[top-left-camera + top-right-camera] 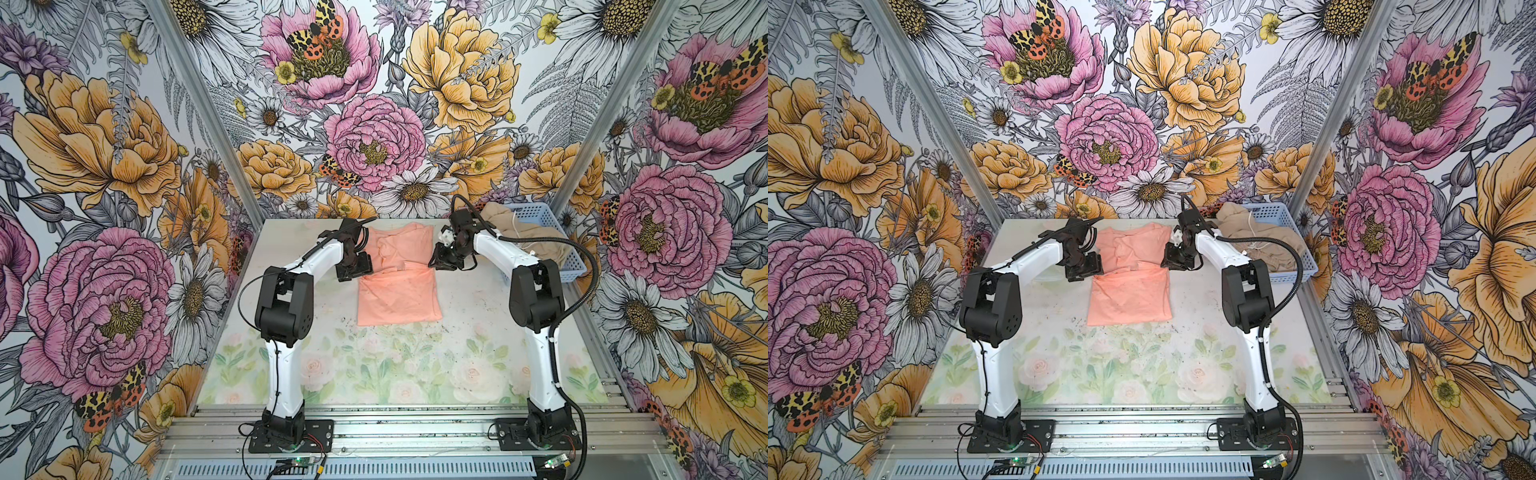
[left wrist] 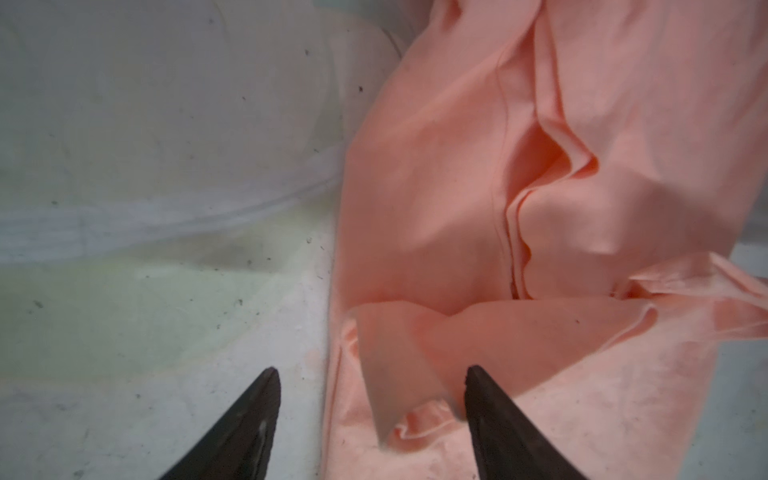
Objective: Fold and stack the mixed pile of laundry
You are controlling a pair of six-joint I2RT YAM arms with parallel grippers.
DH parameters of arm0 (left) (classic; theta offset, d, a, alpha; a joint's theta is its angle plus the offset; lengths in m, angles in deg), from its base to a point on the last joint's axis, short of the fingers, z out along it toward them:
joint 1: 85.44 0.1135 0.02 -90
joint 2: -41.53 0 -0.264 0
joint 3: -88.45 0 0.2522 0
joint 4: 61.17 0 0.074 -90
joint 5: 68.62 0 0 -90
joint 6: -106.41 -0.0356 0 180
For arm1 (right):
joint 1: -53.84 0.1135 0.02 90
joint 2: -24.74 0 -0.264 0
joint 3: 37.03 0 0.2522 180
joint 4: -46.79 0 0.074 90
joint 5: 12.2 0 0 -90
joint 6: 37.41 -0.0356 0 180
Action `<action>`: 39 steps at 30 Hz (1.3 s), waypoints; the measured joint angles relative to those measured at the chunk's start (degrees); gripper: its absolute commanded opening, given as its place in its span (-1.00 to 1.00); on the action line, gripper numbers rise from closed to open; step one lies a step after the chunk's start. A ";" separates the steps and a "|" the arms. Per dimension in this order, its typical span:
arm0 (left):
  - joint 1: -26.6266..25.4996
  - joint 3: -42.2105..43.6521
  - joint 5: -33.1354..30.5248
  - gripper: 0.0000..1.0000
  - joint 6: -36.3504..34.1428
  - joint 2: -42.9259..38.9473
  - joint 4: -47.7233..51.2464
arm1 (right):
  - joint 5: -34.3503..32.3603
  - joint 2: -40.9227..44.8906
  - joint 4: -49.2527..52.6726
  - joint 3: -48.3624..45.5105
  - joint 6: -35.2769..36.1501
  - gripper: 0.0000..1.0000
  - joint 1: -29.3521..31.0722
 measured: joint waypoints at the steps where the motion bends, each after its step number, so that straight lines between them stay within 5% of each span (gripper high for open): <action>1: 0.00 0.52 -0.72 0.53 0.17 -0.85 -0.04 | -0.46 0.24 0.07 -0.04 0.15 -0.14 -0.02; 10: -3.23 10.36 -4.00 0.45 2.27 -13.97 -1.09 | -1.38 8.55 -1.60 -9.46 0.24 -0.13 2.38; 23: -12.41 21.81 -3.26 0.37 5.35 -12.96 -4.28 | -1.46 16.85 -4.33 -30.40 -0.94 -0.34 6.25; 32: -14.23 31.36 -3.06 0.29 7.80 -16.74 -6.51 | -1.53 22.38 -6.75 -38.38 -1.51 -0.47 6.27; 39: -14.21 33.44 -3.15 0.21 8.66 -17.84 -9.01 | -1.29 22.36 -10.36 -39.50 -2.29 -0.89 6.27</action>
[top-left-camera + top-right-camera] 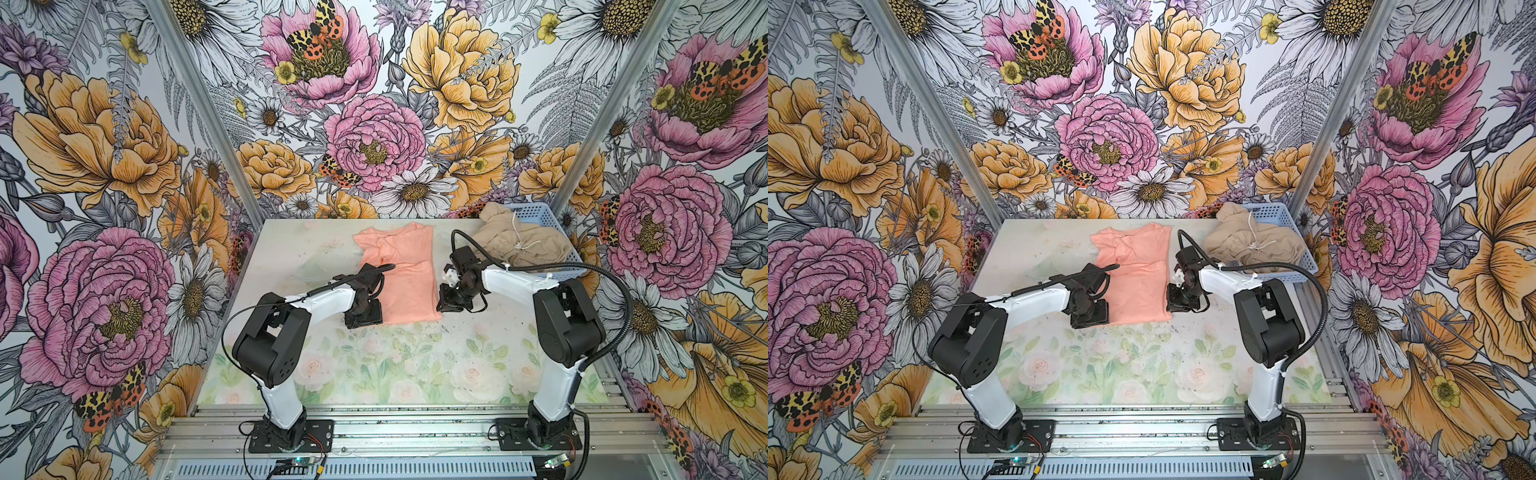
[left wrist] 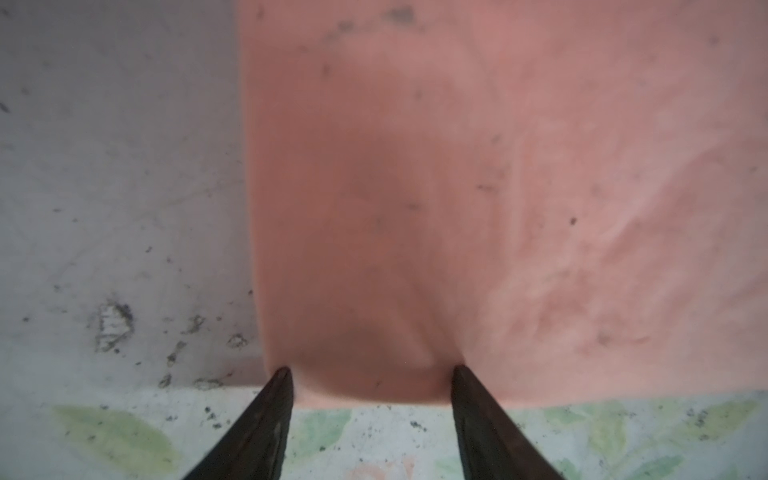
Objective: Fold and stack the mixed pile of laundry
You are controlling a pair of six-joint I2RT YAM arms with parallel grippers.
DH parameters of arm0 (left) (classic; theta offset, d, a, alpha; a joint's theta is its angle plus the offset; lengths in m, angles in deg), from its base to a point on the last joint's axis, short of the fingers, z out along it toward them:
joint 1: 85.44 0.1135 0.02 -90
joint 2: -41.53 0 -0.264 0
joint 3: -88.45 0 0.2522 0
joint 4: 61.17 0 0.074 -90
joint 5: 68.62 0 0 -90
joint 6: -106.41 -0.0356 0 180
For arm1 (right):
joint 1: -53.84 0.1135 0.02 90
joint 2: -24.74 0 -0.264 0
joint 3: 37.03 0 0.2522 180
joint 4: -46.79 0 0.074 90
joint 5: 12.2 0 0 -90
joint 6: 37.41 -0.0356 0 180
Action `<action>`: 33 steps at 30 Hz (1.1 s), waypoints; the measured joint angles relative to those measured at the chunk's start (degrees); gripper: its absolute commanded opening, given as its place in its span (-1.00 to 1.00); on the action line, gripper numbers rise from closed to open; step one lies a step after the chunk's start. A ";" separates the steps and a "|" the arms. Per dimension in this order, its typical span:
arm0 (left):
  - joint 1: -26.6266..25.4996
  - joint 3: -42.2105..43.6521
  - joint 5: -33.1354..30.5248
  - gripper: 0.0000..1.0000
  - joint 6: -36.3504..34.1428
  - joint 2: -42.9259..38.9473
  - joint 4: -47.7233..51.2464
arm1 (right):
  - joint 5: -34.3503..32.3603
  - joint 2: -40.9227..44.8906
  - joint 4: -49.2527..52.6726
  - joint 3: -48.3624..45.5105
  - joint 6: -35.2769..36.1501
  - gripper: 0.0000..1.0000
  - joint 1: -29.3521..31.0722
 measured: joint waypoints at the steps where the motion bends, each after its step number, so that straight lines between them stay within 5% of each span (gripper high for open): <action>1: 0.00 0.39 -0.02 0.20 0.07 -0.26 -0.35 | 0.11 0.00 -0.48 -0.48 -0.13 -0.97 0.00; 20: -3.02 13.14 0.35 0.06 4.76 -9.51 -9.99 | 0.48 9.88 -2.21 -15.43 -2.08 -1.00 0.07; 23: -3.63 13.25 1.46 0.22 5.75 -10.40 -8.15 | -0.31 11.56 0.33 -15.34 -2.03 -0.77 0.04; 33: -0.68 -7.52 2.64 0.24 0.15 -6.38 1.97 | -1.90 9.60 5.38 0.59 -1.27 -0.57 0.04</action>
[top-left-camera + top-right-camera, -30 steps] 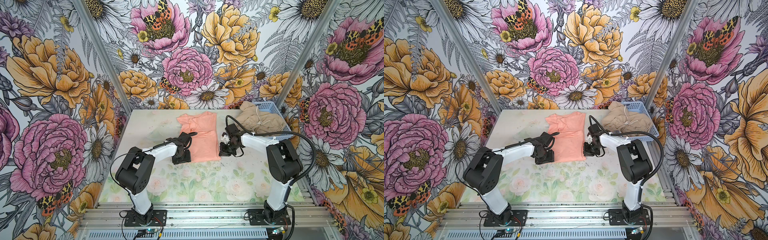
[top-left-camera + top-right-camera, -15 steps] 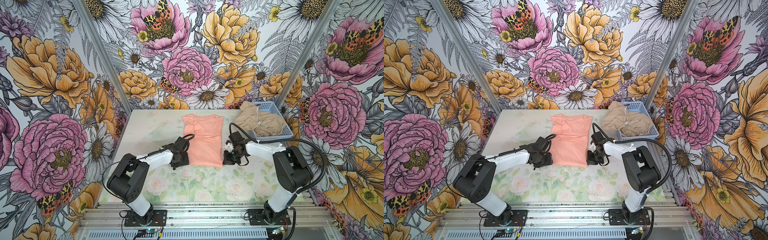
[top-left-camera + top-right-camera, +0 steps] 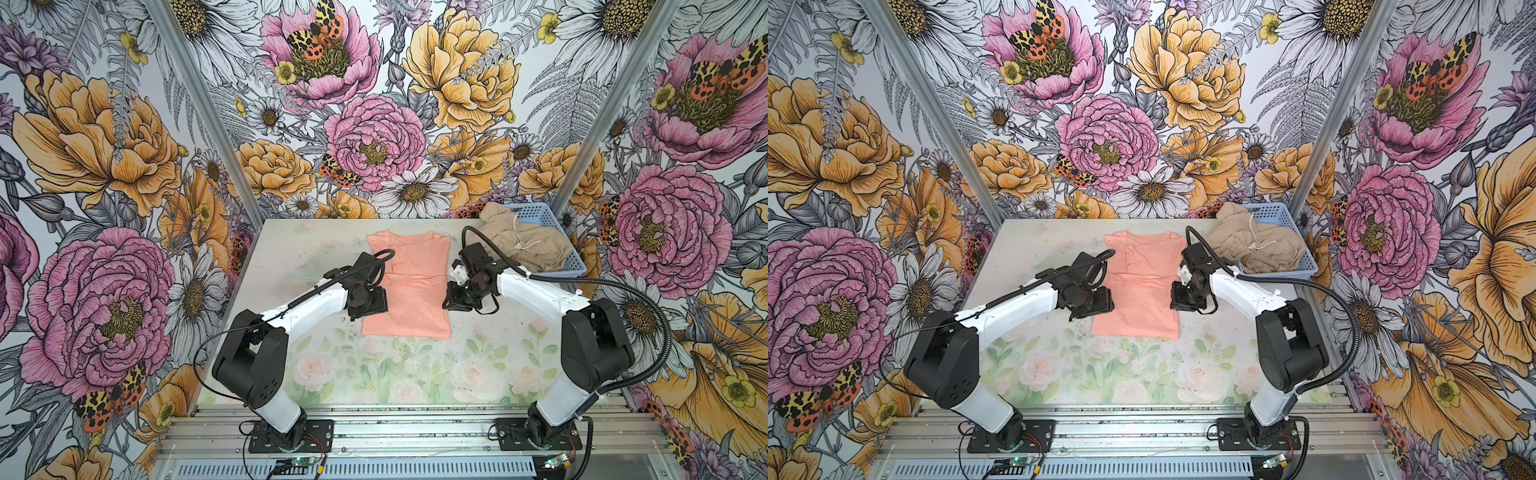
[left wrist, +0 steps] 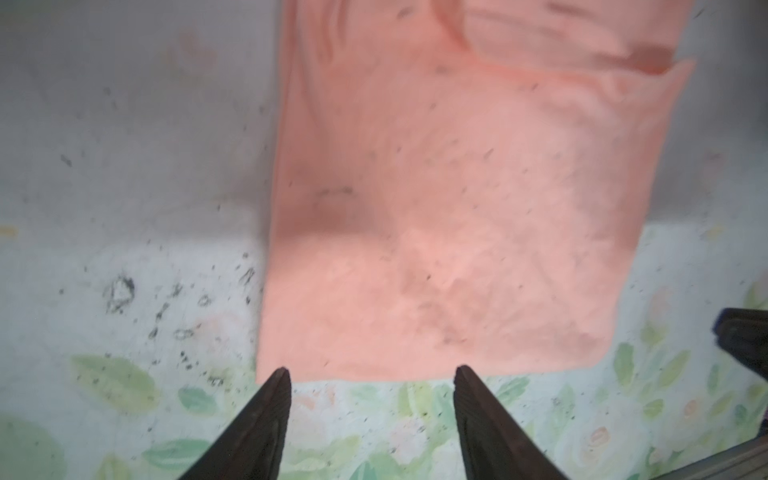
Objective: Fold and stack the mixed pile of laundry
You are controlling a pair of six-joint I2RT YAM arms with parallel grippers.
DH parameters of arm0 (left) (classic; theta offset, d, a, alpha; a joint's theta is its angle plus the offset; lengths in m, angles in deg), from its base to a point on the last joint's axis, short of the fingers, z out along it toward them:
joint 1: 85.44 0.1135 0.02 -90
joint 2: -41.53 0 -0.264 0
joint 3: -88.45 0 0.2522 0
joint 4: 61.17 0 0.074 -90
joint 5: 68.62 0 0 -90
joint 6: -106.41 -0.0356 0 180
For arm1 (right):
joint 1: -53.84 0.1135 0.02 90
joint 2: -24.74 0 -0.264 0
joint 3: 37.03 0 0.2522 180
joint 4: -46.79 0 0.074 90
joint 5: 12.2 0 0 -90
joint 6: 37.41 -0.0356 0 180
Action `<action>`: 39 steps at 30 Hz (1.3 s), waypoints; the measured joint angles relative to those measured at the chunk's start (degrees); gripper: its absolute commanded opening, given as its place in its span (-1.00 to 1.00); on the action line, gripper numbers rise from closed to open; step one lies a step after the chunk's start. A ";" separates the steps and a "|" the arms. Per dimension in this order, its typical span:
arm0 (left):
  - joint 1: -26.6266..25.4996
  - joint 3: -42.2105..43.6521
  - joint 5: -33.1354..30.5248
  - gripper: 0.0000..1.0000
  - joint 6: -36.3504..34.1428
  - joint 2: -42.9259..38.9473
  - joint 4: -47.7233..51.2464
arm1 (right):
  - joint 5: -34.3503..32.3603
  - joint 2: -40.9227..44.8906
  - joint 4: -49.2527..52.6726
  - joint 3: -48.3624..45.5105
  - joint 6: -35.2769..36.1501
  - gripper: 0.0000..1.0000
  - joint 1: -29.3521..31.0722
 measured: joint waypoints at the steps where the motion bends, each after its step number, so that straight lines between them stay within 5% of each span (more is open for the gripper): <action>1: 0.28 -1.92 0.09 0.22 -0.83 1.25 -0.17 | -0.24 -1.20 -0.17 1.77 0.15 -0.57 0.00; 11: 2.73 -13.68 0.92 0.13 -7.69 21.05 1.09 | -0.76 -16.92 -1.57 16.09 0.33 -0.58 -0.11; 27: 9.51 -29.66 1.57 0.10 -9.07 32.85 0.85 | -2.38 -32.09 -2.51 32.87 0.31 -0.54 -3.58; 34: 10.12 -25.79 -0.11 0.32 -8.96 29.86 0.02 | -3.21 -29.75 -3.37 30.86 1.18 -0.26 -4.28; 39: 9.66 -12.63 -1.51 0.37 -8.92 17.53 -0.70 | -3.37 -18.91 -3.54 18.80 1.77 -0.13 -3.93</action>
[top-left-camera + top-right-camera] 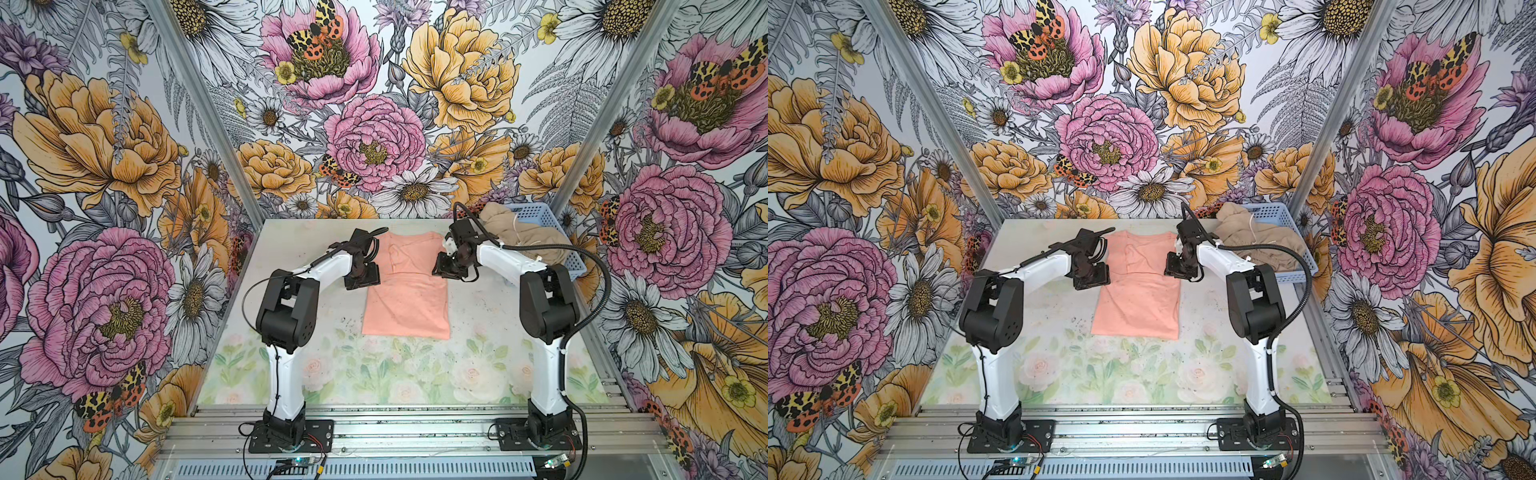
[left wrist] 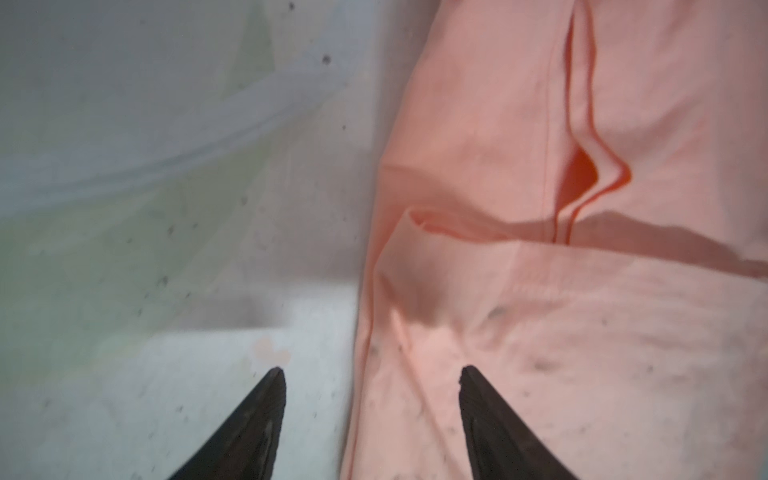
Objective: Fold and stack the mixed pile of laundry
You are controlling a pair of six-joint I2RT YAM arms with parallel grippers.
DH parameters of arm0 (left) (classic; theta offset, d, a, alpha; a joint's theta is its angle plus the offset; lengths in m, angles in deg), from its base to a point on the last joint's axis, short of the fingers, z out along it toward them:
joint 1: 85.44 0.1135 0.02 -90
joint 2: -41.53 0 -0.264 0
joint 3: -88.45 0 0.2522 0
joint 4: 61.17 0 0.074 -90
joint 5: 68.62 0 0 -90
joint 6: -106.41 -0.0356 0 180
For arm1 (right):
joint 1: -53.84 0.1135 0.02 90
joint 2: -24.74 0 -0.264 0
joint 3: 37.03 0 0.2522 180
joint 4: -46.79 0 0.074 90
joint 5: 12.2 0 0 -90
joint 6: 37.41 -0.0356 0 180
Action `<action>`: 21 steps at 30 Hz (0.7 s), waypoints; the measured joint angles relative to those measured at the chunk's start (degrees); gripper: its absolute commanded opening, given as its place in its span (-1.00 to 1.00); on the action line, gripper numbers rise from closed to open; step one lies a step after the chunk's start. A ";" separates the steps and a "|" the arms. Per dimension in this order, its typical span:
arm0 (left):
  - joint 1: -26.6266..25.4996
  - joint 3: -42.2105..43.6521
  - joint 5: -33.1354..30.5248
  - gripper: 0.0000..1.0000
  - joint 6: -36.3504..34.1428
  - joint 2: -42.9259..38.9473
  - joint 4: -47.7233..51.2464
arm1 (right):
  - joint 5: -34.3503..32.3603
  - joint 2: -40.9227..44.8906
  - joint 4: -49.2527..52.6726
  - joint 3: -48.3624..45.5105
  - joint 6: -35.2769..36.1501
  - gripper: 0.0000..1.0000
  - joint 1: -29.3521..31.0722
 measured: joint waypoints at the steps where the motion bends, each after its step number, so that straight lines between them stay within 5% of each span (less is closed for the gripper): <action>1: -0.26 3.30 -0.22 0.37 0.02 -3.19 -0.39 | 0.04 2.89 -0.15 -3.06 0.00 -0.12 0.11; 6: -2.91 18.12 -0.13 0.35 1.42 -15.54 -2.71 | 0.59 15.91 -1.14 -18.16 -0.63 -0.09 1.70; 12: -7.30 31.56 1.36 0.29 5.46 -21.07 -6.14 | 2.08 22.47 -3.19 -32.61 -3.32 -0.08 5.03; 21: -9.20 35.91 1.79 0.27 8.94 -23.43 -12.83 | 3.02 24.06 -9.20 -41.42 -7.23 -0.08 7.37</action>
